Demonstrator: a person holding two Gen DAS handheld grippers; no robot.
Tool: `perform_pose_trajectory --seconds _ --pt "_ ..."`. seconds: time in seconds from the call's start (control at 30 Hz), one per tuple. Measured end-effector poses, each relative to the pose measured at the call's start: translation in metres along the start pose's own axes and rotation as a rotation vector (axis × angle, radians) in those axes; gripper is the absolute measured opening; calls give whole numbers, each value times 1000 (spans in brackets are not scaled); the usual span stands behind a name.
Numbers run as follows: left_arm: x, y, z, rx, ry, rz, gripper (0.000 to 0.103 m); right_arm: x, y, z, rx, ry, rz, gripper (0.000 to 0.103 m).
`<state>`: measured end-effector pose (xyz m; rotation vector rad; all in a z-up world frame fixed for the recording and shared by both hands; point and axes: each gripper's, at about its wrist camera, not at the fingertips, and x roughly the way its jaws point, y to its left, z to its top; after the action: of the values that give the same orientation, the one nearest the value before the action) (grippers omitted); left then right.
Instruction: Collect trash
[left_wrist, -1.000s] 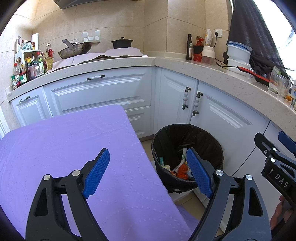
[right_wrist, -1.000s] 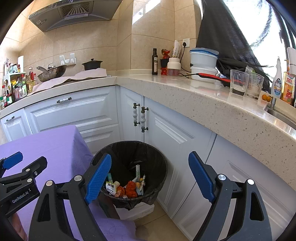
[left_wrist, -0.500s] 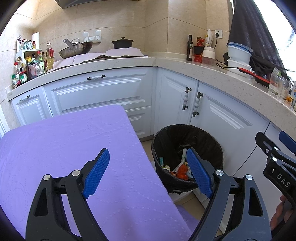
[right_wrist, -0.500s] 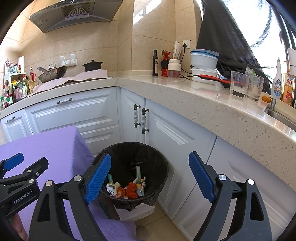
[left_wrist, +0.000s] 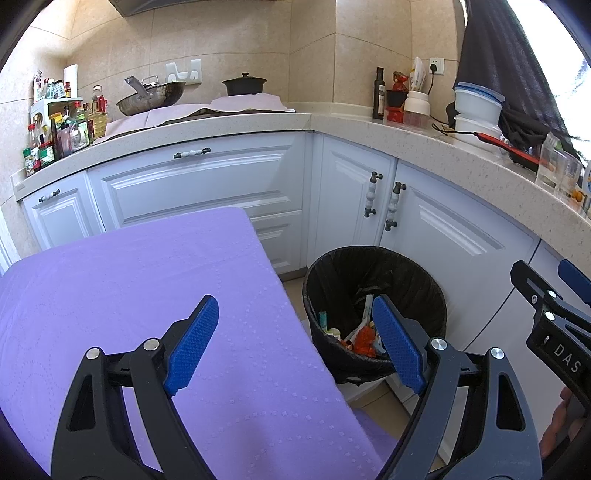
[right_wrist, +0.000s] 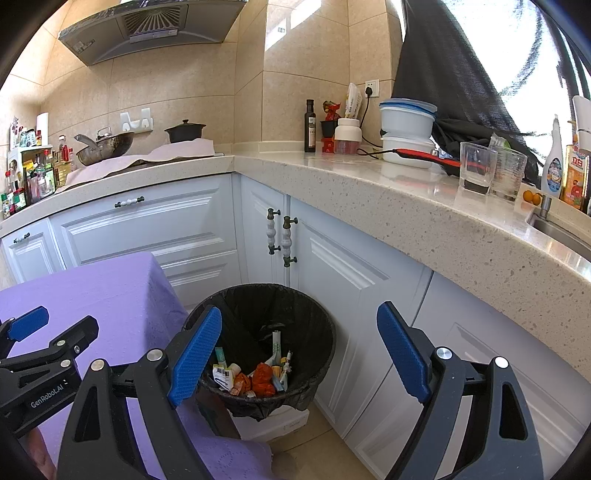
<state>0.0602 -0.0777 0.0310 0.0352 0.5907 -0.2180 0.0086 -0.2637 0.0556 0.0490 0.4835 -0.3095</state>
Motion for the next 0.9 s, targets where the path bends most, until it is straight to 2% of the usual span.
perform_pose_trajectory --seconds 0.3,0.4,0.53,0.9 --pt "1 -1 0 0 -3 2 84 2 0 -1 1 1 2 84" --pt "1 0 0 -9 -4 2 91 1 0 -1 -1 1 1 83" --pt "-2 1 0 -17 -27 22 93 1 0 -1 -1 1 1 84" --pt "2 6 -1 -36 -13 -21 98 5 4 -4 -11 4 12 84"
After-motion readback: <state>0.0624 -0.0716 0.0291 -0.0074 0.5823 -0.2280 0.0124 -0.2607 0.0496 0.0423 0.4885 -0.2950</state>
